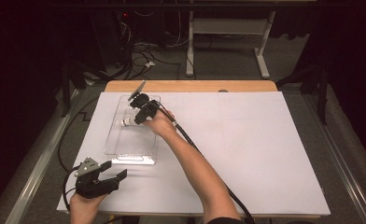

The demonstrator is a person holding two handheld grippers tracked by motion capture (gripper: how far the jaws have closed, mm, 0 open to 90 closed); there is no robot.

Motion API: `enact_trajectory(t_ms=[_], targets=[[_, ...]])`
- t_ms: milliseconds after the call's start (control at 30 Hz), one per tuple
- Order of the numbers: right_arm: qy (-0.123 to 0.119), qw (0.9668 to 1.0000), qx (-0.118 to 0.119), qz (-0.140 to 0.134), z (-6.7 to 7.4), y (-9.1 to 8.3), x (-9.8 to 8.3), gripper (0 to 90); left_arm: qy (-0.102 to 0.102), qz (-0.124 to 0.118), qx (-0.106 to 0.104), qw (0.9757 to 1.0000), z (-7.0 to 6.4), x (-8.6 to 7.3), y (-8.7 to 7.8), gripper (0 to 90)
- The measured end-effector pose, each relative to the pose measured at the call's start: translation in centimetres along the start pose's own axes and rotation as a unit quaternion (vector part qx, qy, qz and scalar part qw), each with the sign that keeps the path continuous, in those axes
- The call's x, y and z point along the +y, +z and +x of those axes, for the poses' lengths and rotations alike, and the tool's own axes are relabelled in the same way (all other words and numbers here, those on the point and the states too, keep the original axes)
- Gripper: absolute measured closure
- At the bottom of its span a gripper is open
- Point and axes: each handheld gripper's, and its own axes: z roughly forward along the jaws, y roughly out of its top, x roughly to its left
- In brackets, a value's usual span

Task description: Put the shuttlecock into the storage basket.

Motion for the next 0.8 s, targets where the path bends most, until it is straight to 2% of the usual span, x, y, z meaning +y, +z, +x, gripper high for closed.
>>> enact_trajectory(t_ms=[200, 233, 333, 433, 500, 533, 633, 667, 800], targets=[[-0.003, 0.9999, -0.012, -0.001, 0.0, -0.3, 0.0, 61.1, -0.001, 0.000, 0.001, 1.0000, 0.0, 0.0, -0.1, 27.0], [0.005, 0.9999, -0.011, 0.000, 0.1, -0.4, 0.0, 59.9, -0.001, 0.000, 0.001, 1.0000, 0.0, 0.0, -0.1, 27.0], [0.002, 1.0000, -0.009, 0.002, -0.1, -0.6, 0.0, 56.8, -0.001, 0.000, 0.001, 1.0000, 0.0, 0.0, -0.1, 27.1], [0.010, 0.9999, -0.002, 0.006, -0.4, -0.7, -0.1, 55.2, -0.001, 0.000, 0.001, 1.0000, 0.0, 0.0, -0.1, 27.0], [0.017, 0.9998, 0.000, 0.010, -0.6, -0.8, -0.3, 54.6, -0.001, 0.000, 0.001, 1.0000, 0.0, 0.0, -0.1, 27.0], [0.011, 0.9999, 0.003, 0.009, -0.8, -0.8, -0.3, 54.3, -0.001, 0.000, 0.001, 1.0000, 0.0, 0.0, -0.1, 27.1], [0.021, 0.9997, 0.009, 0.000, -1.1, -0.9, -0.6, 53.8, -0.001, 0.000, 0.001, 1.0000, 0.1, 0.0, -0.1, 27.0], [0.029, 0.9995, 0.010, 0.005, -1.1, -0.9, -0.6, 53.7, -0.001, 0.000, 0.001, 1.0000, 0.1, 0.0, -0.1, 27.1], [0.031, 0.9994, 0.017, 0.006, -1.2, -0.8, -0.8, 53.3, -0.001, 0.000, 0.001, 1.0000, 0.0, 0.0, -0.1, 27.0]])
